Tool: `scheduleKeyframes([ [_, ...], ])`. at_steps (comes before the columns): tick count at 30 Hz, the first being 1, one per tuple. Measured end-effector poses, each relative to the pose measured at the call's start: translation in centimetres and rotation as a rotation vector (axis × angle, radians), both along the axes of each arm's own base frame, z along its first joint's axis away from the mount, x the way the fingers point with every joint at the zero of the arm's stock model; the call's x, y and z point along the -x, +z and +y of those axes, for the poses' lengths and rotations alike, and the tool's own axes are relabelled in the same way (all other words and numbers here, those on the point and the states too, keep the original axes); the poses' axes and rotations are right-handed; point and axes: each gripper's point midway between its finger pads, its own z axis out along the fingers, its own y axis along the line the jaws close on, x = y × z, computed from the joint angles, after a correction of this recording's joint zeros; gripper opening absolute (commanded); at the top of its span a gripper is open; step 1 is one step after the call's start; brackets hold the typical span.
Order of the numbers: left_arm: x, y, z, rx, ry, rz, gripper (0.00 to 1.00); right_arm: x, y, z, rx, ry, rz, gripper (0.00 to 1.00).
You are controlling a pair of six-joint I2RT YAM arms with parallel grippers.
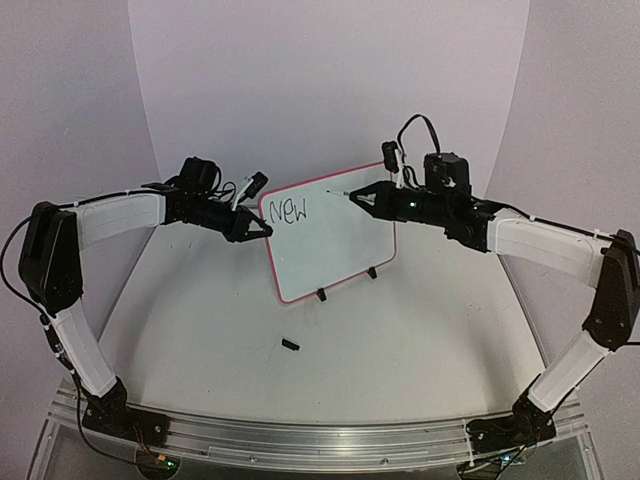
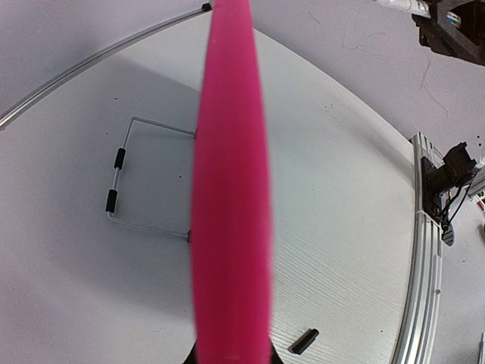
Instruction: Write a sentence on the whiteboard
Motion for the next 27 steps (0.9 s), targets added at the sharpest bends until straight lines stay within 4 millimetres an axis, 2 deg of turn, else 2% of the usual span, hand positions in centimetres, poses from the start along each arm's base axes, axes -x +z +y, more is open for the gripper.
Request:
scheduleKeyframes([
  [7, 0.1, 0.0, -0.1, -0.002, -0.006, -0.007, 0.00, -1.1, -1.8, 0.7, 0.019, 0.002, 0.029, 0.00],
  [17, 0.1, 0.0, -0.2, -0.004, -0.007, -0.010, 0.00, -3.1, -2.0, 1.2, 0.015, -0.032, 0.013, 0.00],
  [27, 0.1, 0.0, -0.2, -0.006, -0.007, -0.011, 0.00, -4.9, -3.3, 1.8, 0.022, -0.058, 0.025, 0.00],
])
